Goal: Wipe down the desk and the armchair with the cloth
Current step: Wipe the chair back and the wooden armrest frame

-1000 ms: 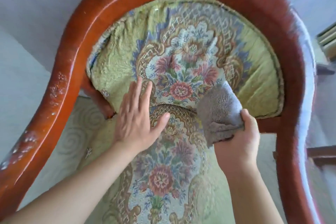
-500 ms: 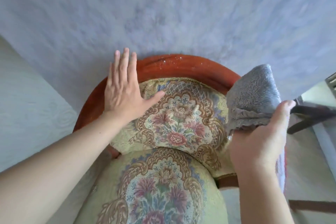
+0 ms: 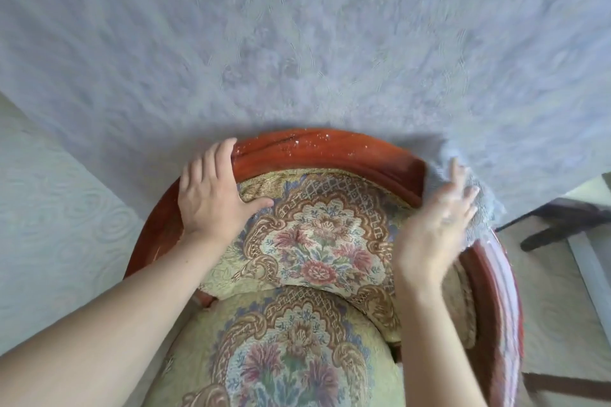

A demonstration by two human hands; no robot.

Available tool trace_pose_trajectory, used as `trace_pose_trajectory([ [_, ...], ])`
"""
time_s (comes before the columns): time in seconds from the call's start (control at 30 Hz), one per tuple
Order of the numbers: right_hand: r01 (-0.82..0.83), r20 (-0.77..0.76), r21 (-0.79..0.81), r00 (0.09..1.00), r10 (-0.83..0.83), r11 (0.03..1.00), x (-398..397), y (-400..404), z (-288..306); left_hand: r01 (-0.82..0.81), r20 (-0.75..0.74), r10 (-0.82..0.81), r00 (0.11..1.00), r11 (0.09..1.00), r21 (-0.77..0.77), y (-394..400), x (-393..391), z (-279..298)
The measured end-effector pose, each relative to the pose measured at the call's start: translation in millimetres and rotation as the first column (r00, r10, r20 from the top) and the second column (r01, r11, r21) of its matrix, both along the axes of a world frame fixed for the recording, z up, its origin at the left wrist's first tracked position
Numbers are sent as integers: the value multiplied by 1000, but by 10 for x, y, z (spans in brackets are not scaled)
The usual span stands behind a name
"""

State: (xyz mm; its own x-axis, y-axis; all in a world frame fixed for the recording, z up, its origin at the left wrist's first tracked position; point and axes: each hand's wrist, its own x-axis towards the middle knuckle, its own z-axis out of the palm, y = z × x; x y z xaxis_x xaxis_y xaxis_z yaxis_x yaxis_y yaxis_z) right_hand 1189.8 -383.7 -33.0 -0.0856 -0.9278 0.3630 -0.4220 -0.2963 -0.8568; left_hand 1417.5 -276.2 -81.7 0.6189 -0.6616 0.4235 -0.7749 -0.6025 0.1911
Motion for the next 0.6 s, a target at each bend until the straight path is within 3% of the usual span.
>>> trace_pose_trajectory([
  [0.1, 33, -285, -38, 957, -43, 999, 259, 47, -84, -2, 2, 2, 1000, 1000, -4, -7, 4, -20],
  [0.43, -378, -476, -88, 829, 295, 921, 1194, 323, -122, 24, 3, -24, 1000, 997, -67, -15, 21, -45],
  [0.6, -624, -576, -72, 663, 478, 778, 1348, 468, -166, 5, 0, -5, 1000, 983, -182, -42, 42, -23],
])
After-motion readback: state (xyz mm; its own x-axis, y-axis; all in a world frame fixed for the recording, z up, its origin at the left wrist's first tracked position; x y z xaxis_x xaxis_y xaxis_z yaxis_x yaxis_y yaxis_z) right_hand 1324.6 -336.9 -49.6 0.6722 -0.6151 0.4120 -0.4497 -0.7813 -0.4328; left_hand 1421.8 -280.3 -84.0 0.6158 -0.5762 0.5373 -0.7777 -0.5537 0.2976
